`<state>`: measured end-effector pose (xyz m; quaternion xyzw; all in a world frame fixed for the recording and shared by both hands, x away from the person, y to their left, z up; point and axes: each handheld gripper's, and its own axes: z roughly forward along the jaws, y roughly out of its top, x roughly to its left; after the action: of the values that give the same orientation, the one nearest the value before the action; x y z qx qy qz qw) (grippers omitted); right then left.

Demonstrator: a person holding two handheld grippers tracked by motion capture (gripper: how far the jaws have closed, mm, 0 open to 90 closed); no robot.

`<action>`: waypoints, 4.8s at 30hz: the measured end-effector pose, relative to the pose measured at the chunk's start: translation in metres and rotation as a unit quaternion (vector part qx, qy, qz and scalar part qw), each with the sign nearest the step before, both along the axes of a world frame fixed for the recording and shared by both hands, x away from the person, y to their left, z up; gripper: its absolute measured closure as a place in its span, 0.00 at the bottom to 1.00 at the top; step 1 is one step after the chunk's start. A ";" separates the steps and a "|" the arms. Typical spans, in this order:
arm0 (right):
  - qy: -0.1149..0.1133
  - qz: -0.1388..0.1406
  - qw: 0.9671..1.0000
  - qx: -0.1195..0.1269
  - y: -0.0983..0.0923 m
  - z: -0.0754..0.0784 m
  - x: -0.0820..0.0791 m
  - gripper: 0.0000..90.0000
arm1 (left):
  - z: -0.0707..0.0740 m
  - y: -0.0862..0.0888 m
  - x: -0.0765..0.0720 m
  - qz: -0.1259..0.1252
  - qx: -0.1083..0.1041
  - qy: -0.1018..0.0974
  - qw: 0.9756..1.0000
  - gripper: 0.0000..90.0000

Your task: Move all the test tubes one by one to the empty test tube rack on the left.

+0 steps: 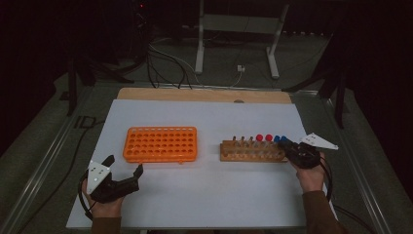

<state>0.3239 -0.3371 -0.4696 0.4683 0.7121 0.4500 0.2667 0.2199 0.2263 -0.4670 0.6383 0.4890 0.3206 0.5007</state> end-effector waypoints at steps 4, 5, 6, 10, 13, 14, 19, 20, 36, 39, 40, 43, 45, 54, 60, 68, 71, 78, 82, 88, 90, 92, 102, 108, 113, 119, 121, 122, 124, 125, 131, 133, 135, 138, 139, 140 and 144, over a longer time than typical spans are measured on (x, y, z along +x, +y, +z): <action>-0.006 -0.005 1.000 -0.002 0.002 -0.001 -0.001 0.84 | -0.001 -0.003 0.000 -0.006 0.003 0.001 1.000 0.01; -0.007 -0.005 1.000 -0.002 0.001 -0.001 -0.001 0.84 | -0.001 -0.003 0.000 -0.006 0.003 0.001 1.000 0.01; -0.007 -0.005 1.000 -0.001 0.001 -0.002 -0.001 0.85 | -0.001 -0.004 0.000 -0.009 0.004 0.003 1.000 0.01; -0.006 -0.003 1.000 0.010 0.001 -0.001 -0.002 0.85 | -0.001 -0.005 0.001 -0.012 0.006 0.005 1.000 0.01; -0.011 -0.003 1.000 0.009 0.001 0.002 -0.003 0.85 | -0.002 -0.006 0.001 -0.014 0.007 0.007 1.000 0.01; -0.013 -0.004 1.000 0.009 0.000 0.003 -0.003 0.85 | -0.002 -0.005 0.001 -0.014 0.006 0.009 1.000 0.01; -0.027 -0.006 0.999 0.018 -0.002 0.012 -0.006 0.85 | -0.002 -0.005 0.001 -0.015 0.006 0.009 1.000 0.01; -0.029 -0.008 0.999 0.021 -0.002 0.015 -0.006 0.85 | -0.002 -0.005 0.001 -0.015 0.006 0.010 1.000 0.01; -0.089 0.000 0.996 0.013 0.005 0.060 -0.025 0.85 | -0.003 -0.014 0.004 -0.035 0.008 0.020 0.999 0.01; -0.085 0.017 0.996 0.015 0.008 0.066 -0.027 0.85 | 0.001 -0.022 0.004 -0.041 0.013 0.013 0.999 0.01; -0.084 0.027 0.996 0.016 0.011 0.069 -0.028 0.85 | 0.006 -0.029 0.005 -0.054 0.015 0.006 0.998 0.01; -0.082 0.042 0.995 0.022 0.016 0.073 -0.031 0.85 | 0.011 -0.037 0.007 -0.067 0.018 0.001 0.998 0.01; -0.081 0.052 0.995 0.028 0.021 0.075 -0.033 0.85 | 0.018 -0.049 0.012 -0.083 0.023 0.000 0.996 0.01; -0.067 0.093 0.992 0.045 0.040 0.072 -0.034 0.85 | 0.030 -0.087 0.029 -0.131 0.012 0.003 0.991 0.01; -0.047 0.114 0.991 0.051 0.054 0.064 -0.032 0.85 | 0.034 -0.129 0.044 -0.173 0.006 0.005 0.985 0.01; -0.037 0.140 0.988 0.045 0.076 0.058 -0.036 0.85 | 0.035 -0.168 0.061 -0.212 0.013 -0.008 0.977 0.01; -0.033 0.149 0.987 0.043 0.084 0.056 -0.037 0.85 | 0.034 -0.177 0.064 -0.220 0.015 -0.007 0.975 0.01; -0.028 0.163 0.985 0.054 0.094 0.052 -0.040 0.85 | 0.023 -0.215 0.068 -0.272 0.021 0.007 0.962 0.06; -0.023 0.171 0.983 0.055 0.101 0.049 -0.041 0.85 | 0.021 -0.225 0.069 -0.286 0.022 0.007 0.958 0.12; -0.019 0.183 0.981 0.058 0.109 0.046 -0.044 0.85 | 0.018 -0.242 0.066 -0.298 0.041 0.003 0.954 0.18; -0.018 0.186 0.981 0.058 0.112 0.045 -0.045 0.85 | 0.017 -0.243 0.065 -0.300 0.046 0.005 0.953 0.22; -0.019 0.189 0.980 0.057 0.113 0.045 -0.046 0.85 | 0.016 -0.245 0.065 -0.310 0.053 0.009 0.949 0.31; -0.016 0.197 0.978 0.063 0.114 0.044 -0.047 0.85 | 0.014 -0.245 0.065 -0.341 0.045 0.015 0.939 0.82; -0.021 0.201 0.977 0.075 0.110 0.044 -0.047 0.78 | 0.014 -0.244 0.067 -0.335 0.047 0.013 0.941 0.86; -0.038 0.203 0.976 0.073 0.105 0.049 -0.047 0.55 | 0.014 -0.239 0.071 -0.322 0.051 0.012 0.945 0.86; -0.040 0.187 0.979 0.077 0.100 0.051 -0.045 0.39 | 0.014 -0.236 0.074 -0.312 0.049 0.009 0.949 0.86; -0.044 0.176 0.981 0.073 0.097 0.051 -0.045 0.30 | 0.014 -0.234 0.075 -0.308 0.050 0.008 0.950 0.86; -0.046 0.172 0.981 0.071 0.096 0.052 -0.045 0.26 | 0.014 -0.234 0.075 -0.308 0.050 0.008 0.950 0.86; -0.046 0.169 0.982 0.072 0.096 0.052 -0.045 0.23 | 0.014 -0.232 0.076 -0.306 0.050 0.008 0.951 0.86; -0.046 0.160 0.983 0.072 0.093 0.052 -0.044 0.18 | 0.014 -0.232 0.076 -0.304 0.051 0.008 0.951 0.86; -0.046 0.142 0.986 0.070 0.086 0.051 -0.041 0.12 | 0.016 -0.226 0.079 -0.295 0.051 0.004 0.954 0.86; -0.045 0.128 0.988 0.067 0.082 0.050 -0.039 0.05 | 0.016 -0.224 0.080 -0.292 0.051 0.003 0.955 0.86; -0.044 0.124 0.989 0.067 0.081 0.050 -0.039 0.04 | 0.017 -0.222 0.081 -0.288 0.050 0.003 0.956 0.86; -0.046 0.111 0.990 0.069 0.077 0.050 -0.038 0.01 | 0.017 -0.218 0.083 -0.283 0.050 0.002 0.958 0.86; -0.044 0.108 0.991 0.071 0.075 0.050 -0.037 0.01 | 0.017 -0.217 0.084 -0.281 0.050 0.002 0.958 0.86; -0.046 0.106 0.991 0.072 0.074 0.050 -0.037 0.00 | 0.018 -0.216 0.084 -0.279 0.048 0.002 0.959 0.86; -0.050 0.094 0.992 0.073 0.069 0.049 -0.036 0.00 | 0.018 -0.209 0.087 -0.269 0.045 0.000 0.962 0.86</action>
<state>0.2879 -0.2678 -0.4207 0.3943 0.7042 0.5466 0.2232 0.3069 0.0169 -0.4491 0.7683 0.2845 0.1956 0.5390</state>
